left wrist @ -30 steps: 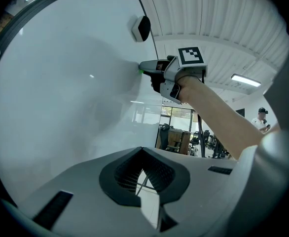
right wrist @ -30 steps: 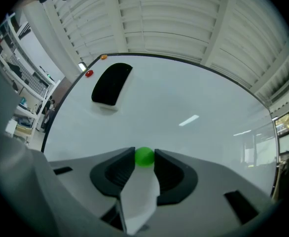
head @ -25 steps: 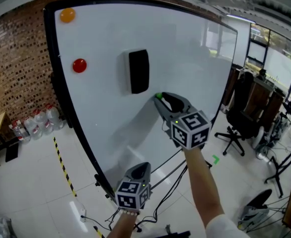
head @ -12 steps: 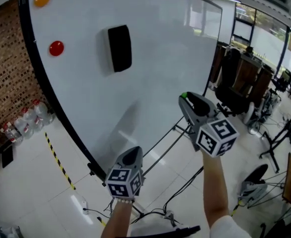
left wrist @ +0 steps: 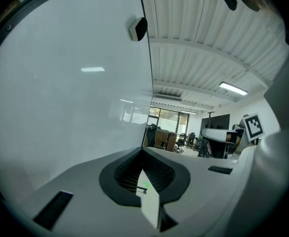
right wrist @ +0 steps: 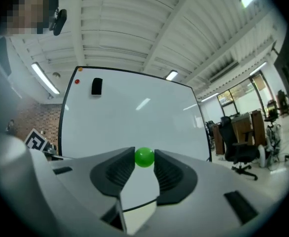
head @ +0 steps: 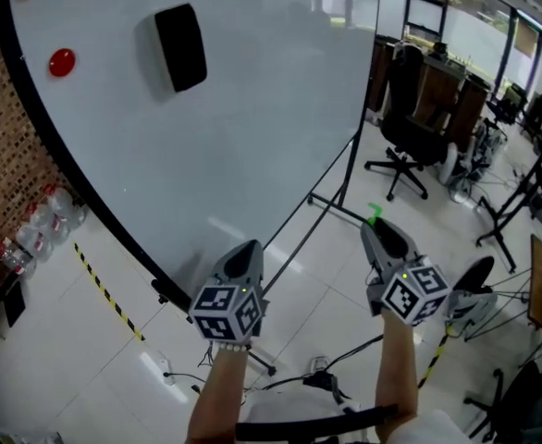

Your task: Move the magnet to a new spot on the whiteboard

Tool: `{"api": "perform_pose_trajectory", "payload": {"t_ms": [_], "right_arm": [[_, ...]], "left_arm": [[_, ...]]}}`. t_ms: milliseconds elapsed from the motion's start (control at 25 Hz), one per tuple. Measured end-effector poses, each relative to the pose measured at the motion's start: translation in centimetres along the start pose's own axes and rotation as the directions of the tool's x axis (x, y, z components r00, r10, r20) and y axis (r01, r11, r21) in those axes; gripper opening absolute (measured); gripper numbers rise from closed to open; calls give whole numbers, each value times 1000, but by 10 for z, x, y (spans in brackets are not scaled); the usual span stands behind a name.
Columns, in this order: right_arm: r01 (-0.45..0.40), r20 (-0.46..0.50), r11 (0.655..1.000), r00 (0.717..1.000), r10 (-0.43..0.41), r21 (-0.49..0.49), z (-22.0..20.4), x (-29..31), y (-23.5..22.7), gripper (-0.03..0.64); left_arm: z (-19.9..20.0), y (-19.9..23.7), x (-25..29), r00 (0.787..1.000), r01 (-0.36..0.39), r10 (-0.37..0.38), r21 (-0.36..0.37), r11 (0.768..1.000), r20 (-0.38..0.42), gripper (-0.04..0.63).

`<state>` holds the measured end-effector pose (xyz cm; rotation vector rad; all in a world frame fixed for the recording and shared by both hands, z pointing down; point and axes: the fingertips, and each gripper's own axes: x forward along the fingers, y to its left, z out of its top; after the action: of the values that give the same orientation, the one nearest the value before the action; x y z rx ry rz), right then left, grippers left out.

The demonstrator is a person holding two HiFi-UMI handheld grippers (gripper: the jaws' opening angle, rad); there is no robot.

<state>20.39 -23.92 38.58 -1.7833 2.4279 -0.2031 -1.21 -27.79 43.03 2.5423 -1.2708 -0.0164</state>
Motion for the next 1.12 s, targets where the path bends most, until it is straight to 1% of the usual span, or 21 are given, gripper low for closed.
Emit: {"api": "perform_pose_trajectory", "payload": {"t_ms": [200,280,360,480,600,960,1120], "right_arm": [[53,-42,990,998,-48,132,-53,-26,-8,131],[59,-59,986,997,-50,154,-64,-32,-6,132],[53,-65,987,997,-43,153,-65,-33,-4,131],[46,-58,991,998,-39,123,-55,-32,-3,131],[41,-53,994,998,-36,102,-50,-28,2,130],[-8,-63,997,998,13,78,-49,-5,18,130],[-30,-71,996,997,36,80,-49,5,21,130]], "left_arm": [[-14,-16,6,999,42,-42,-7,999,-28,-8],[-20,-22,9,998,57,-58,-14,998,-35,-8],[-24,-27,11,997,65,-65,-18,998,-38,-8],[-24,-30,13,997,69,-69,-13,998,-37,-8],[-23,-26,11,997,70,-70,-4,998,-35,-8],[-20,-9,7,998,46,-46,-5,999,-32,-8],[-14,-4,8,1000,19,-20,-21,1000,-21,-8]]}}
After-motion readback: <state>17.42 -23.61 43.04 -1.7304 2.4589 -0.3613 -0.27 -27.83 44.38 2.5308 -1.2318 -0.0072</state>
